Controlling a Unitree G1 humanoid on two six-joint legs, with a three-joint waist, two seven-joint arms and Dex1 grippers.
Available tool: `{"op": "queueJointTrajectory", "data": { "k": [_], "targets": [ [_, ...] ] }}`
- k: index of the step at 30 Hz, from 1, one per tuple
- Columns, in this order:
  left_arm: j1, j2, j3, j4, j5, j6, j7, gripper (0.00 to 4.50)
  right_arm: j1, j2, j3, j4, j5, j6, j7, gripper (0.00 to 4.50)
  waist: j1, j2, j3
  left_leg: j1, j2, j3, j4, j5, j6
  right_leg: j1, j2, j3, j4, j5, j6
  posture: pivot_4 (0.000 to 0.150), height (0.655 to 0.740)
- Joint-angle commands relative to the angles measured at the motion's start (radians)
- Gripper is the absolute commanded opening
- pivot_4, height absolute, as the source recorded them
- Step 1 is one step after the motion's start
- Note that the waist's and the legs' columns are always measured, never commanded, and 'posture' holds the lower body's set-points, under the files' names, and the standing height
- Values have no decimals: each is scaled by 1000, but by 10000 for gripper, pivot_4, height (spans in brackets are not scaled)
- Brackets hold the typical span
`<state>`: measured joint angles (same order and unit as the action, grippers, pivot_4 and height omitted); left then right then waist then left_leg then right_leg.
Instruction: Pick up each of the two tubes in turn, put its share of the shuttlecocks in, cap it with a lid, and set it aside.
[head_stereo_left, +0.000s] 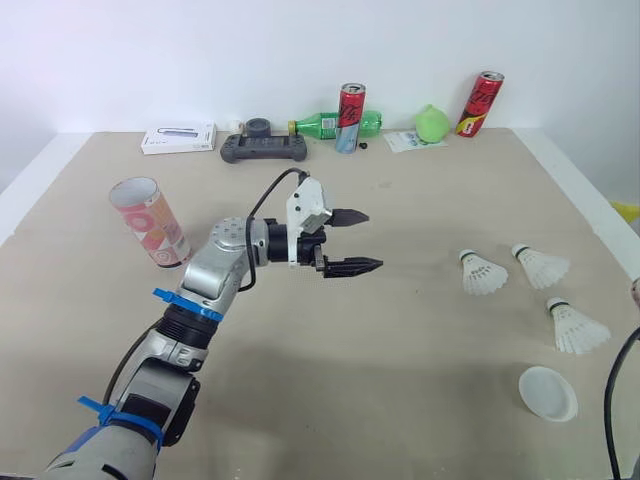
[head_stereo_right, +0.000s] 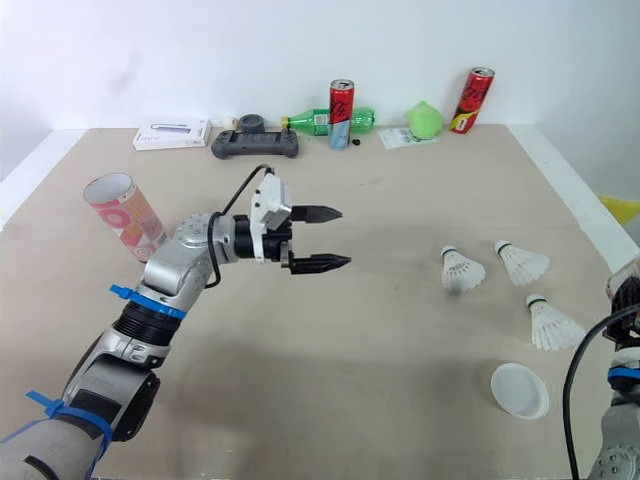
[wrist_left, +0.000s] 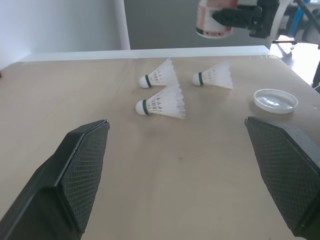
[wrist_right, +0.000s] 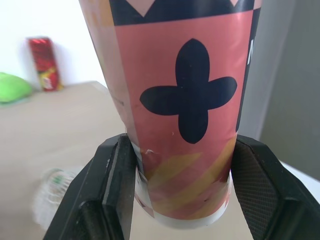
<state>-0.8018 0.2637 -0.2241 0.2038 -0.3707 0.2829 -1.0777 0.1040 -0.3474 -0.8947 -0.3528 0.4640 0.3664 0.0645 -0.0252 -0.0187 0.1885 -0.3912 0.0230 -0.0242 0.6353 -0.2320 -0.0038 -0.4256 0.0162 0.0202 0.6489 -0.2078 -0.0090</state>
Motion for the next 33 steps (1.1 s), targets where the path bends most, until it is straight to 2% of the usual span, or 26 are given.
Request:
{"op": "queueJointTrajectory", "data": {
  "k": [1, 23, 26, 27, 28, 33],
  "targets": [
    [-9, 7, 24, -25, 4, -22, -4, 45000, 8, -12, -39, 20, 1, -50, -18, 27102, 0, 0, 0, 0, 0, 0, 0, 0, 0, 0, 0, 0, 0, 0, 0, 1500, 7400],
    [8, 14, 24, -33, 23, -27, 2, 45000, -11, -27, 7, 339, -9, -162, 1, 27102, -1, 2, -1, 0, -1, 4, 0, 0, 0, 1, 0, 6, 0, 1, 2, 1500, 7400],
    [12, 13, 23, -39, 22, -25, 5, 45000, -5, -26, 10, 350, -6, -175, 8, 37708, -2, 2, -1, 0, -2, 5, 0, 0, 1, 1, 1, 8, 0, 1, 2, 1500, 7400],
    [11, 13, 24, -39, 20, -24, 5, 45000, -4, -25, 10, 351, -4, -180, 9, 43477, -2, 2, -1, 0, -2, 5, 0, 0, 1, 1, 1, 8, 0, 1, 2, 1500, 7400],
    [8, 12, 26, -35, 18, -25, 2, 45000, -2, -26, 9, 350, -1, -185, 10, 44863, -1, 2, -1, 1, -2, 5, 0, 0, 1, 1, 1, 9, 0, 1, 2, 1500, 7400],
    [1, 10, 28, -35, -6, -17, -30, 45000, 26, -23, 1, 299, 21, -203, 17, 44863, -2, 3, -1, 0, -3, 5, 0, 0, 1, 1, 1, 11, 0, 1, 2, 1500, 7400]
  ]
}}
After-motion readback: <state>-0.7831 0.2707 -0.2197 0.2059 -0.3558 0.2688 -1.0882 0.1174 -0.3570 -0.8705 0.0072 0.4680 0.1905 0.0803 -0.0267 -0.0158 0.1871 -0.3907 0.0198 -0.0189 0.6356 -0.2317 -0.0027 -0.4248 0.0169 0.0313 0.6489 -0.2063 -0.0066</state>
